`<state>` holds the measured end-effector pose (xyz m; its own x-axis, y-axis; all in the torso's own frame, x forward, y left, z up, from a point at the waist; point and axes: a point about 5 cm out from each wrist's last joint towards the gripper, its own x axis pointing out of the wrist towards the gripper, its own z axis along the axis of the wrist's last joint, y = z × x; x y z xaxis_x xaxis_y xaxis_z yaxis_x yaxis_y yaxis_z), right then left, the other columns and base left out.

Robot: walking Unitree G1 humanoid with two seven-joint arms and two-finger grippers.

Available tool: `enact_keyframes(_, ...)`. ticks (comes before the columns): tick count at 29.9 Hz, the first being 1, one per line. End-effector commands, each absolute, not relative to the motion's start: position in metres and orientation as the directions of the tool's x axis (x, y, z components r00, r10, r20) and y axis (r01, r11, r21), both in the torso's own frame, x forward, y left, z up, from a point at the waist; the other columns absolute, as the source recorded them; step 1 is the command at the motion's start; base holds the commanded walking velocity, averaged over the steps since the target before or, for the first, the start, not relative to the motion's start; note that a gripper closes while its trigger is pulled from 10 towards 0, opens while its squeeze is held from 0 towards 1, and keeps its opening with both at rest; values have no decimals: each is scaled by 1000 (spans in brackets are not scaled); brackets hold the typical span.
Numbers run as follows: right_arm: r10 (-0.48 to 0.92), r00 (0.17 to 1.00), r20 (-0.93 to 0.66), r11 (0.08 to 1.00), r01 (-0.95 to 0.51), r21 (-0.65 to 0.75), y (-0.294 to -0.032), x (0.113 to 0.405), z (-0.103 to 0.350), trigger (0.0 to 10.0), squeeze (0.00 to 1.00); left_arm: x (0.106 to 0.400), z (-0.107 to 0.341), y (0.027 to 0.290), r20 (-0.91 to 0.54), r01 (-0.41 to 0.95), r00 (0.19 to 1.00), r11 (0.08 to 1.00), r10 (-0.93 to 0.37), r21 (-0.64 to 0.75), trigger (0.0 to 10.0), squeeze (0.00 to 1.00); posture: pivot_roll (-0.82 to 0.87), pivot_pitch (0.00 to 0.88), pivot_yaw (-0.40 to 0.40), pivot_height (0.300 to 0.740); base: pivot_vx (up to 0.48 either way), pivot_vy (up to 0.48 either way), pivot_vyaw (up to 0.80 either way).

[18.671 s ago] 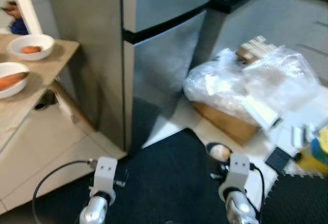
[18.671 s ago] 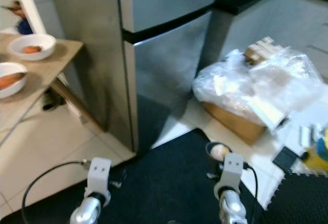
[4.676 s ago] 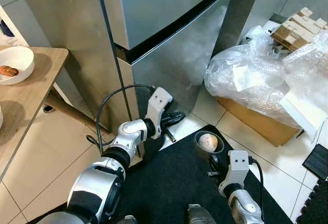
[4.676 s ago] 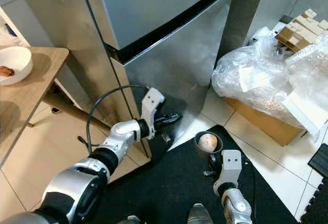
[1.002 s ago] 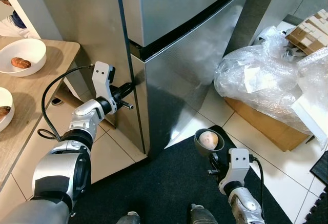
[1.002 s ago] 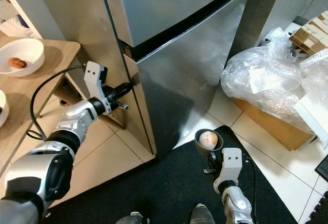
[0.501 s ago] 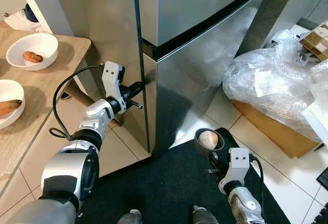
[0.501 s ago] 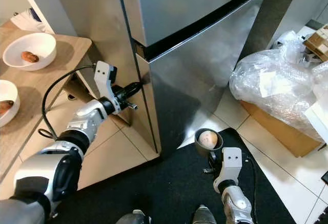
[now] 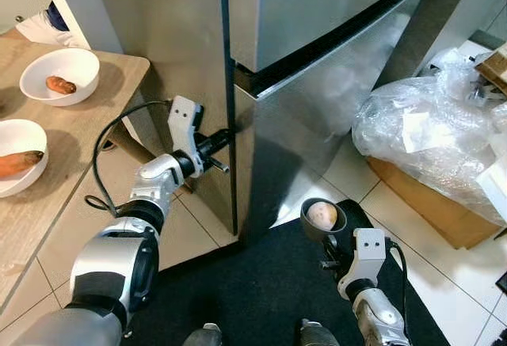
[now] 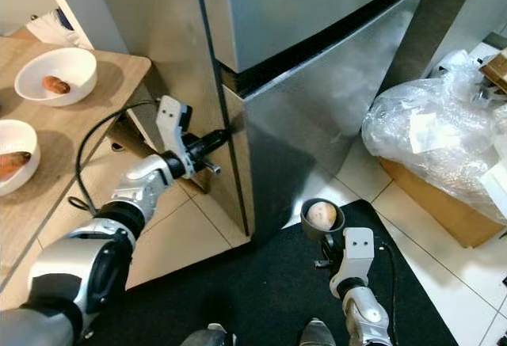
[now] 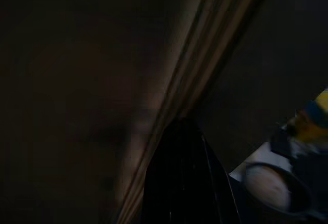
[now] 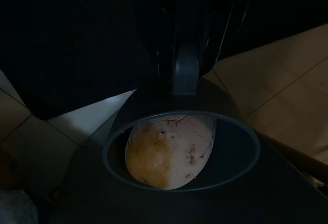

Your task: Restocking fridge

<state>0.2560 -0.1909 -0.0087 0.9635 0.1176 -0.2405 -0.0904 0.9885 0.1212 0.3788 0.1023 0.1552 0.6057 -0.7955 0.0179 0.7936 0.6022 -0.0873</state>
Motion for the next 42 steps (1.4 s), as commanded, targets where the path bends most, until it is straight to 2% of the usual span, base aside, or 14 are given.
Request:
enact_keyframes(1,105,965,-241,989,-77,125,-193,252,-11,10000,0,370,148,72,-32,875,477,478,-878,-80,10000,0,-189,213,26,736,0,0,0)
enact_keyframes(10,102,965,-241,989,-73,126,-193,252,-11,10000,0,368,147,67,-34,890,448,449,-893,-78,10000,0,-189,213,29,736,0,0,0)
enact_keyframes(17,94,966,-241,990,-65,124,-194,250,-12,10000,0,365,150,67,-10,915,395,395,-919,-82,10000,0,-195,210,40,736,0,0,0)
enact_keyframes(22,88,965,-248,991,-58,124,-194,248,-14,10000,0,350,133,81,0,937,335,333,-942,-106,10000,0,-185,190,31,736,0,0,0)
enact_keyframes(24,88,965,-248,991,-58,124,-194,248,-14,10000,0,350,133,81,0,937,335,333,-942,-106,10000,0,-185,190,31,736,0,0,0)
enact_keyframes(26,88,964,-252,991,-58,125,-194,247,-15,10000,0,340,125,89,4,938,329,326,-944,-120,10000,0,-180,183,21,736,0,0,0)
enact_keyframes(27,93,962,-257,990,-62,125,-193,247,-15,10000,0,325,113,99,3,932,334,330,-942,-152,10000,0,-174,174,8,736,0,0,0)
enact_keyframes(28,93,962,-257,990,-62,125,-193,247,-15,10000,0,325,113,99,3,932,334,330,-942,-152,10000,0,-174,174,8,736,0,0,0)
enact_keyframes(31,147,949,-278,986,-118,119,-187,251,-15,10000,0,289,76,126,-40,869,406,399,-913,-292,10000,0,-163,164,-20,736,0,0,0)
enact_keyframes(32,147,949,-278,986,-118,119,-187,251,-15,10000,0,289,76,126,-40,869,406,399,-913,-292,10000,0,-163,164,-20,736,0,0,0)
enact_keyframes(35,213,934,-289,976,-188,110,-178,253,-15,10000,0,269,44,142,-152,798,467,489,-871,-353,10000,0,-148,151,-39,736,0,0,0)
enact_keyframes(41,222,931,-288,974,-197,114,-176,255,-14,10000,0,258,31,146,-202,761,498,537,-843,-364,10000,0,-144,145,-40,736,0,0,0)
enact_keyframes(42,221,932,-288,974,-196,115,-175,256,-14,10000,0,260,27,147,-218,730,565,606,-796,-316,10000,0,-145,140,-35,736,0,0,0)
